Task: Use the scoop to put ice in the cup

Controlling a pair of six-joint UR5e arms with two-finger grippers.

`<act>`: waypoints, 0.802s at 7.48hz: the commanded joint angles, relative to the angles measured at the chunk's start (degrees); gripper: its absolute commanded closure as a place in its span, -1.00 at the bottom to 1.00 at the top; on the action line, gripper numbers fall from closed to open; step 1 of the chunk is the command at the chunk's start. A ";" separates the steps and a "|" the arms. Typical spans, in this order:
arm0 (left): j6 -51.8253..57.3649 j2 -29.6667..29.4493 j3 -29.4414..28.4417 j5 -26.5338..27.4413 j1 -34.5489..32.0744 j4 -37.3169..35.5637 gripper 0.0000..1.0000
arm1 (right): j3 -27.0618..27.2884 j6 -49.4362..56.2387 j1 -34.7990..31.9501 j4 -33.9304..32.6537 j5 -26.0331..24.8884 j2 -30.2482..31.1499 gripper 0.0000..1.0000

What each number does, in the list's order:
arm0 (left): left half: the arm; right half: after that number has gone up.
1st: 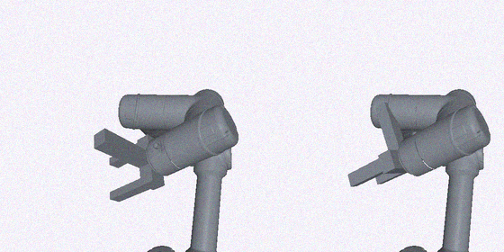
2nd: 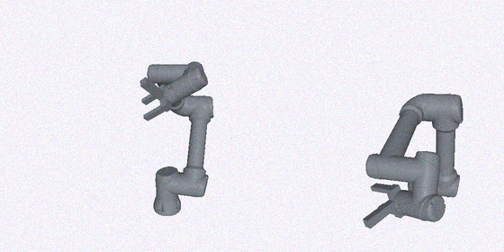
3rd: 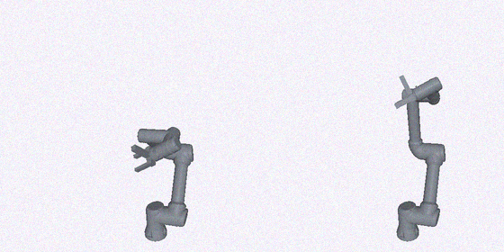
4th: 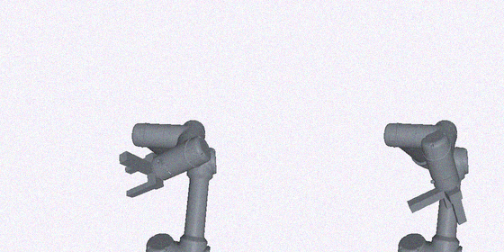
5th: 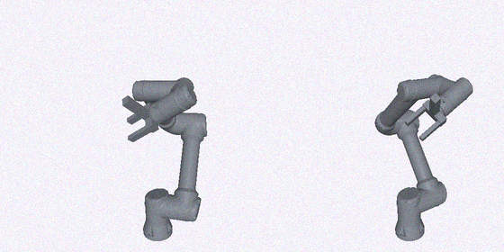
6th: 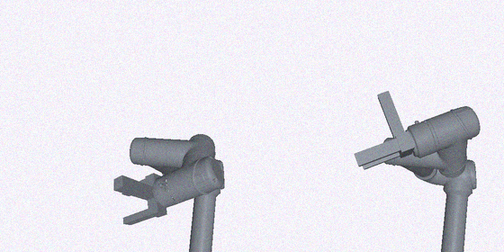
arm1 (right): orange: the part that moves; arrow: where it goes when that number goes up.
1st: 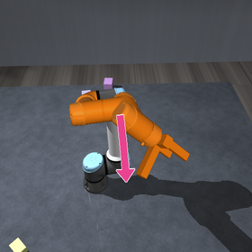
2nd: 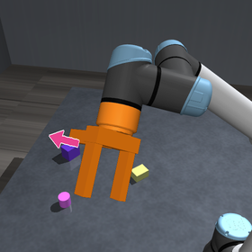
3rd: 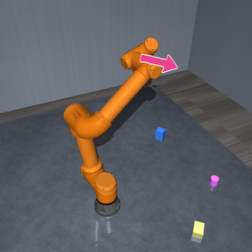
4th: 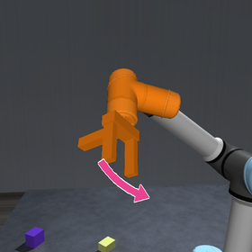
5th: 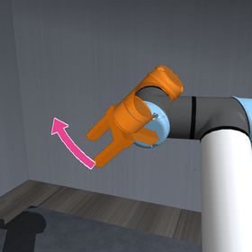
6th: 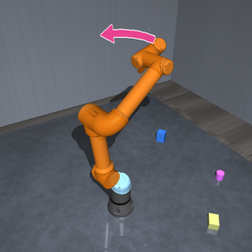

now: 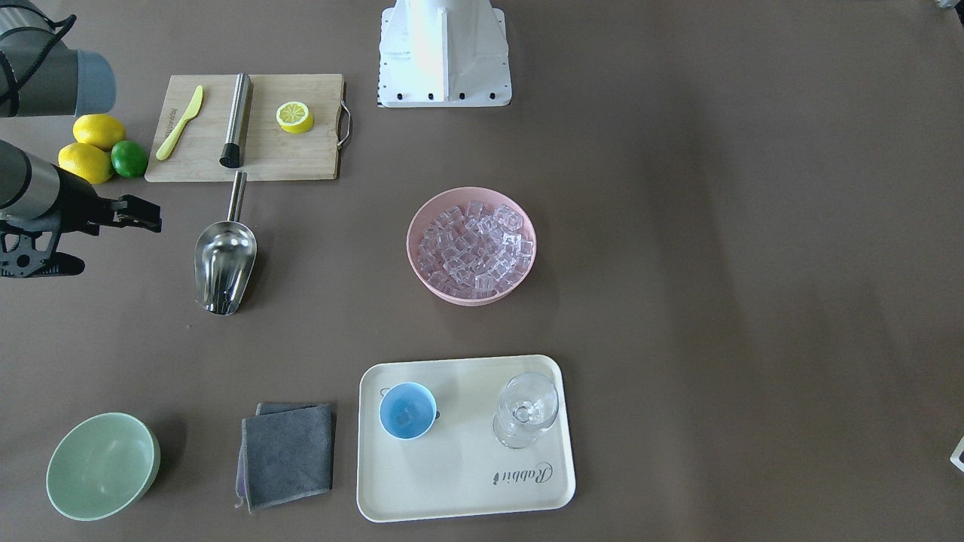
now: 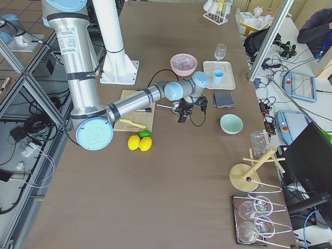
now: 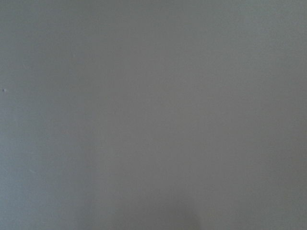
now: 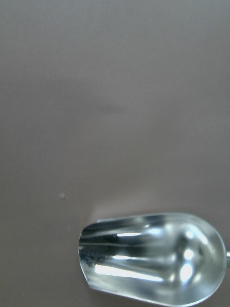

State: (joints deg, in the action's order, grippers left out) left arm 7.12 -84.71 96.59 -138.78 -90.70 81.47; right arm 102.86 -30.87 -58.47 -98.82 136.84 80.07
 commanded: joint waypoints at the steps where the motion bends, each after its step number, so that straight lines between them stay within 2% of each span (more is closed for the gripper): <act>1: 0.00 -0.01 -0.26 0.00 0.00 0.00 -0.96 | 0.06 17.80 -9.09 -7.06 -1.92 2.88 -0.99; 3: 0.00 -0.01 -0.26 0.00 0.00 0.00 -0.96 | -0.64 27.82 -16.81 -6.65 -5.77 7.80 -0.99; 4: 0.00 -0.01 -0.17 0.00 0.00 0.00 -0.96 | -0.73 35.27 -22.34 -7.25 -5.96 9.04 -0.99; 6: 0.00 -0.01 -0.26 0.00 0.00 0.00 -0.96 | -0.82 36.31 -28.34 -6.91 -5.97 13.00 -0.99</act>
State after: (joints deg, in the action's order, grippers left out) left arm 7.12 -84.72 96.36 -138.78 -90.70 81.47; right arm 102.19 2.54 -80.64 -105.88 131.08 89.75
